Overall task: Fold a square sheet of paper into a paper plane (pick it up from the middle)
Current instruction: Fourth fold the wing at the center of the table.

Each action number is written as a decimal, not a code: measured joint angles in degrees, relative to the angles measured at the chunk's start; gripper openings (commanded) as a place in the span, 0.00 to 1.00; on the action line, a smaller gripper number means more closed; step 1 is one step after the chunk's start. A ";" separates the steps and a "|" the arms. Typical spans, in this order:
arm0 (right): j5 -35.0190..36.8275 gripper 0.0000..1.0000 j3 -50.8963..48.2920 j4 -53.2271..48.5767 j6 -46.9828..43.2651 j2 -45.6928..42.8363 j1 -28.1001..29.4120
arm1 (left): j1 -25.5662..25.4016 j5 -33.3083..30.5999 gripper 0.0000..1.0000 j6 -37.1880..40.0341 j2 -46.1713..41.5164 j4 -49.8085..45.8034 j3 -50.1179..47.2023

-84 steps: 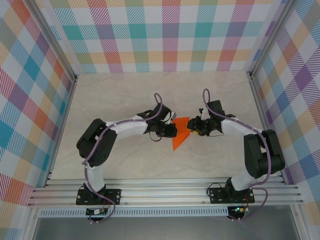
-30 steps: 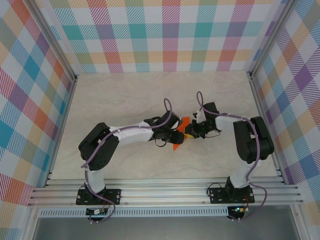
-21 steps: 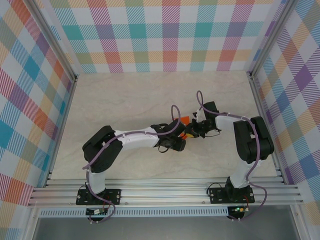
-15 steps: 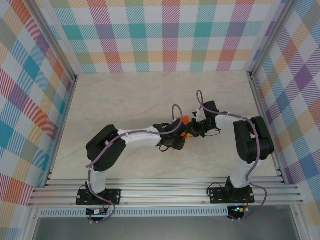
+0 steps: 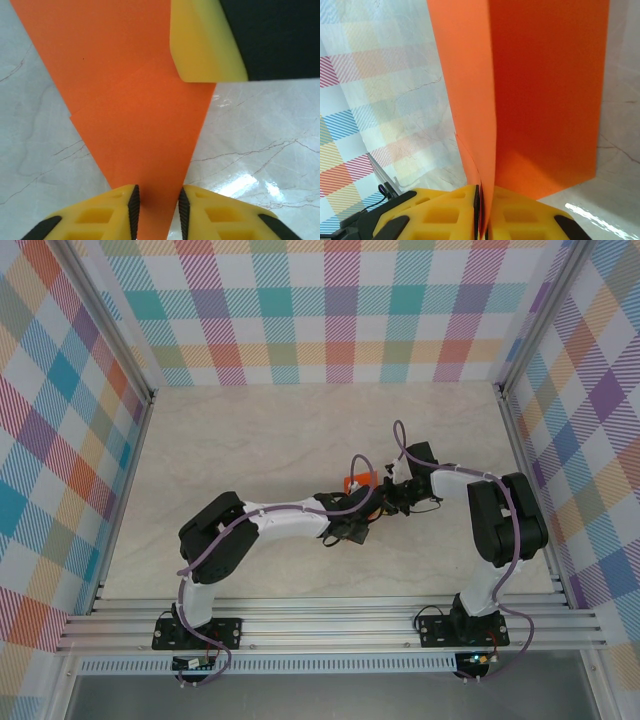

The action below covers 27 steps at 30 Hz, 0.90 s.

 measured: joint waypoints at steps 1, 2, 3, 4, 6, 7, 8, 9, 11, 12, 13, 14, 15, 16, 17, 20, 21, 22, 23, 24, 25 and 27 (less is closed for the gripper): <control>0.00 0.14 0.04 -0.11 0.00 -0.02 0.00 | -0.09 -0.31 0.23 -0.02 0.00 0.00 0.00; 0.00 0.14 0.09 -0.22 0.00 -0.02 0.00 | -0.15 -0.59 0.22 -0.02 0.00 0.00 0.00; 0.00 0.14 0.13 -0.28 0.00 -0.04 0.00 | -0.24 -0.83 0.22 -0.04 0.00 0.00 0.00; 0.00 0.14 0.22 -0.42 0.00 -0.07 0.00 | -0.28 -1.05 0.20 -0.02 0.00 -0.07 0.00; 0.00 0.14 0.31 -0.44 0.00 -0.07 0.00 | -0.37 -1.25 0.20 0.00 0.00 -0.20 0.00; 0.00 0.14 0.31 -0.50 0.00 -0.07 0.00 | -0.42 -1.44 0.22 0.00 0.00 -0.24 0.00; 0.00 0.14 0.31 -0.59 0.00 -0.09 0.00 | -0.44 -1.66 0.22 -0.02 0.00 -0.37 0.00; 0.00 0.14 0.31 -0.70 -0.02 -0.13 0.00 | -0.46 -1.88 0.22 -0.07 0.00 -0.44 0.00; 0.00 0.14 0.31 -0.81 -0.02 -0.22 0.00 | -0.46 -2.34 0.25 -0.20 0.00 -0.79 0.00; 0.00 0.14 0.31 -0.90 -0.04 -0.28 0.00 | -0.46 -2.62 0.26 -0.20 0.00 -1.05 0.00; 0.00 0.14 0.31 -1.03 -0.07 -0.35 0.00 | -0.46 -2.78 0.27 -0.24 0.00 -1.25 0.00; 0.00 0.14 0.31 -1.18 -0.13 -0.39 0.00 | -0.46 -3.02 0.27 -0.24 0.00 -1.31 0.00; 0.00 0.14 0.31 -1.20 -0.17 -0.44 0.00 | -0.46 -3.17 0.28 -0.24 0.00 -1.31 0.00; 0.00 0.14 0.31 -1.22 -0.17 -0.48 0.00 | -0.46 -3.37 0.28 -0.22 0.00 -1.31 0.00; 0.00 0.14 0.31 -1.22 -0.17 -0.52 0.00 | -0.48 -3.61 0.29 -0.24 0.00 -1.31 0.00; -0.02 0.13 0.35 -1.22 -0.17 -0.74 0.00 | -0.55 -3.80 0.29 -0.24 0.00 -1.33 0.00; -0.09 0.13 0.42 -1.25 -0.17 -0.74 0.00 | -0.57 -3.96 0.29 -0.24 0.00 -1.33 0.00; -0.15 0.13 0.48 -1.27 -0.17 -0.74 0.00 | -0.63 -4.09 0.28 -0.24 0.00 -1.33 0.00; -0.17 0.13 0.57 -1.38 -0.17 -0.76 0.00 | -0.68 -4.15 0.28 -0.24 0.00 -1.33 0.00; -0.17 0.13 0.66 -1.44 -0.17 -0.76 0.00 | -0.79 -4.24 0.28 -0.24 0.00 -1.33 0.00; -0.17 0.13 0.72 -1.49 -0.17 -0.76 0.00 | -0.85 -4.24 0.29 -0.24 0.00 -1.36 0.00; -0.17 0.13 0.74 -1.55 -0.17 -0.76 0.00 | -0.94 -4.46 0.29 -0.24 0.00 -1.38 0.00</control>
